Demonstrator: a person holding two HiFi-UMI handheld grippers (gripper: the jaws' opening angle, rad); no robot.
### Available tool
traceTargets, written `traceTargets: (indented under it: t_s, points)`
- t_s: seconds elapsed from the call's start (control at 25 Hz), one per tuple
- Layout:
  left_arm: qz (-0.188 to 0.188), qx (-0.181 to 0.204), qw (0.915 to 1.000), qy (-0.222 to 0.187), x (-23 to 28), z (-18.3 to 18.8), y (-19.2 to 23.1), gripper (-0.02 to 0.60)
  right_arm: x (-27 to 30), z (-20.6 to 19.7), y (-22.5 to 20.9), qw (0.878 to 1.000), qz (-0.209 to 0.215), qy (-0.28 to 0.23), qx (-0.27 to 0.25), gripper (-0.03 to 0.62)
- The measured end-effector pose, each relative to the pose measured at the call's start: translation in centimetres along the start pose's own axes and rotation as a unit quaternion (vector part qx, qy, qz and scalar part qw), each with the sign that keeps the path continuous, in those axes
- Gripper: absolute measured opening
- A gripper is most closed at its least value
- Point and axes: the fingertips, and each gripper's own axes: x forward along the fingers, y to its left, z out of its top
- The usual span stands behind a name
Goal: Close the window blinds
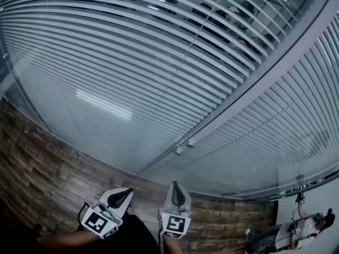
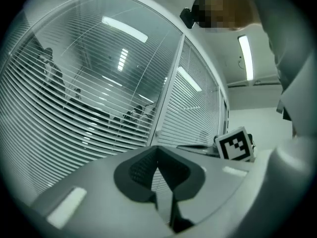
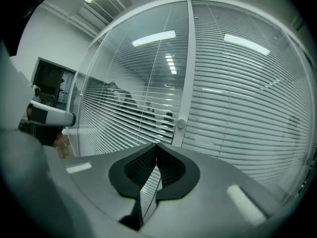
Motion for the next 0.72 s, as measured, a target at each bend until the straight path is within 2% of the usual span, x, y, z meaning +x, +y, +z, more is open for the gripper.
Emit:
traceTargets:
  t_s: [0.12,0.16,0.24,0.4,0.48,0.6,0.64,0.72]
  points:
    - [-0.003,0.002,1.0,-0.001,1.7,0.3,-0.1,0.0,3.0,0.4,-1.1,0.999,0.046,0.015,-0.005,0.007]
    - [-0.007,0.007,1.0,-0.001,2.2,0.4,-0.2,0.0,3.8,0.8,-1.6,0.999,0.051,0.016,-0.011,0.039]
    - [-0.012,0.016,0.9998,0.002,3.2,0.4,-0.4,0.0,5.4,1.7,-3.0,0.998,0.047,0.012,-0.036,0.074]
    - [0.003,0.019,0.9998,-0.004,4.6,0.2,0.0,0.0,8.4,3.8,-5.9,0.996,0.037,0.009,-0.082,0.088]
    - [0.018,0.006,0.9998,-0.008,5.3,0.3,0.8,0.0,9.6,4.8,-7.0,0.997,0.035,0.003,-0.066,0.092]
    - [0.028,0.001,0.9996,-0.007,5.9,-0.1,1.3,0.0,10.6,5.8,-7.7,0.999,0.03,-0.018,-0.011,0.116]
    - [0.03,0.002,0.9995,-0.007,6.0,-0.3,1.4,0.0,10.9,6.1,-7.7,0.999,0.022,-0.023,-0.009,0.14]
    - [0.033,0.005,0.9994,-0.012,6.4,-0.3,1.6,0.0,11.4,6.4,-8.0,0.999,0.003,-0.031,-0.009,0.146]
